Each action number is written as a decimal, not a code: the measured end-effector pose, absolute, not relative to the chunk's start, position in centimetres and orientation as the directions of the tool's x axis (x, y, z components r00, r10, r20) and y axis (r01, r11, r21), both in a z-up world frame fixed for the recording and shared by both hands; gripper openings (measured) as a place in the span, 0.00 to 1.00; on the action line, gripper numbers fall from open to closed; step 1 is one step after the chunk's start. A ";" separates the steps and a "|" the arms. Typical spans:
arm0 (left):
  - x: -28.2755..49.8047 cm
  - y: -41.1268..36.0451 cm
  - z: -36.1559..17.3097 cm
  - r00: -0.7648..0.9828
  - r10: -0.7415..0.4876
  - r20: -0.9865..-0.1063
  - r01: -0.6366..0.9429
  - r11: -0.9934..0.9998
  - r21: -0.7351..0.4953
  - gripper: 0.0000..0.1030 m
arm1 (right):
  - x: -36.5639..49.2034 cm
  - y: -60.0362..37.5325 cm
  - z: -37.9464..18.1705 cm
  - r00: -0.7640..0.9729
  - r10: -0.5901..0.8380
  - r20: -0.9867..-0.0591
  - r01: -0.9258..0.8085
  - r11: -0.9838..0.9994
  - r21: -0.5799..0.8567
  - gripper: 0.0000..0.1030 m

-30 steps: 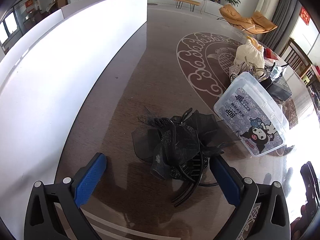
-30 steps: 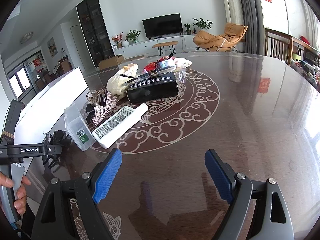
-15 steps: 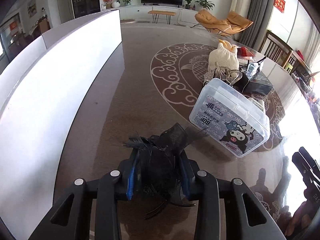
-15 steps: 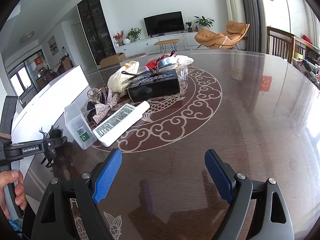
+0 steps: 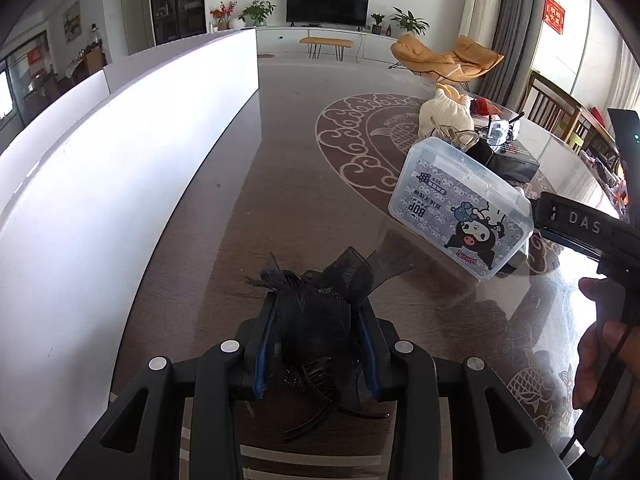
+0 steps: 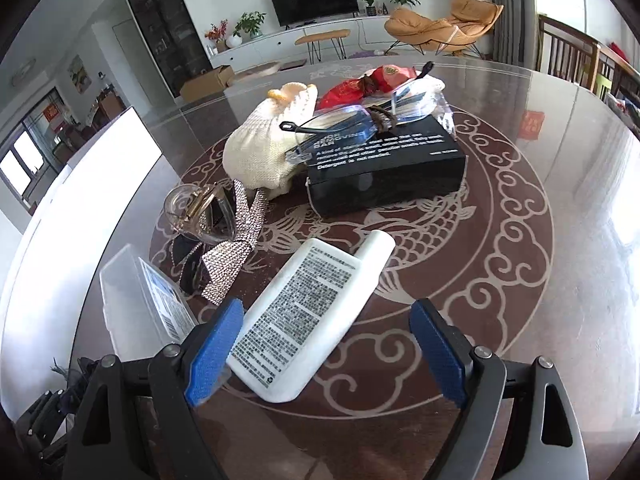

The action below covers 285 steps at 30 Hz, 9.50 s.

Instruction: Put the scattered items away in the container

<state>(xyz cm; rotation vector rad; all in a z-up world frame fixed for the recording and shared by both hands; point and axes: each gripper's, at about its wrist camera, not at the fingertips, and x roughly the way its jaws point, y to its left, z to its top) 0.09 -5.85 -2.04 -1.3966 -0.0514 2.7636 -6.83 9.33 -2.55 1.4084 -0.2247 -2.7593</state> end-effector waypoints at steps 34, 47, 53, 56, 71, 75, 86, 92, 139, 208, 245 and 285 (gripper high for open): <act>2.3 -5.3 2.8 -0.646 0.229 -0.728 -0.130 -0.973 -0.191 0.34 | 3.4 8.8 1.8 -0.659 -0.185 -0.729 0.216 -0.975 0.051 0.50; 4.0 -7.4 5.4 -0.692 0.192 -0.696 -0.096 -0.980 -0.174 0.34 | 3.8 4.7 4.8 -0.683 -0.252 -0.685 0.323 -0.946 0.025 0.50; 4.1 -7.9 5.7 -0.703 0.169 -0.691 -0.083 -0.984 -0.156 0.34 | 3.7 4.4 4.8 -0.683 -0.252 -0.685 0.326 -0.945 0.022 0.50; 4.2 -7.8 5.6 -0.703 0.171 -0.691 -0.087 -0.984 -0.155 0.34 | 3.8 4.5 4.7 -0.682 -0.250 -0.687 0.323 -0.946 0.023 0.50; 4.5 -16.0 11.5 -0.803 0.137 -0.580 0.027 -0.964 -0.266 0.34 | -0.2 -1.9 11.0 -0.700 -0.352 -0.622 0.455 -0.891 -0.007 0.50; 4.5 -21.4 12.2 -0.827 0.060 -0.559 0.120 -0.952 -0.281 0.34 | -2.1 -7.1 14.0 -0.683 -0.434 -0.588 0.534 -0.845 0.003 0.50; 2.6 -34.2 7.8 -0.740 -0.079 -0.667 0.394 -0.856 -0.336 0.34 | -5.1 -23.2 15.0 -0.586 -0.552 -0.593 0.716 -0.695 -0.061 0.50; 1.0 -36.2 5.1 -0.657 -0.081 -0.750 0.447 -0.843 -0.300 0.34 | -7.8 -27.5 11.7 -0.535 -0.506 -0.677 0.724 -0.688 -0.058 0.50; 3.9 -16.2 12.5 -0.840 0.079 -0.537 0.081 -0.960 -0.268 0.80 | -0.3 -1.4 12.4 -0.839 -0.299 -0.454 0.325 -0.945 0.021 0.54; -0.9 -0.2 -3.7 -0.575 0.315 -0.755 -0.281 -0.943 -0.180 0.87 | 2.4 19.7 -2.6 -0.648 0.057 -0.759 -0.141 -0.989 0.047 0.60; -0.9 -0.4 -3.6 -0.573 0.350 -0.741 -0.287 -0.933 -0.219 0.91 | 2.0 19.3 -2.9 -0.640 0.081 -0.764 -0.144 -0.990 0.016 0.61; -0.9 -0.4 -3.6 -0.572 0.355 -0.739 -0.289 -0.931 -0.223 0.93 | 2.0 19.4 -3.0 -0.637 0.089 -0.766 -0.146 -0.989 0.006 0.61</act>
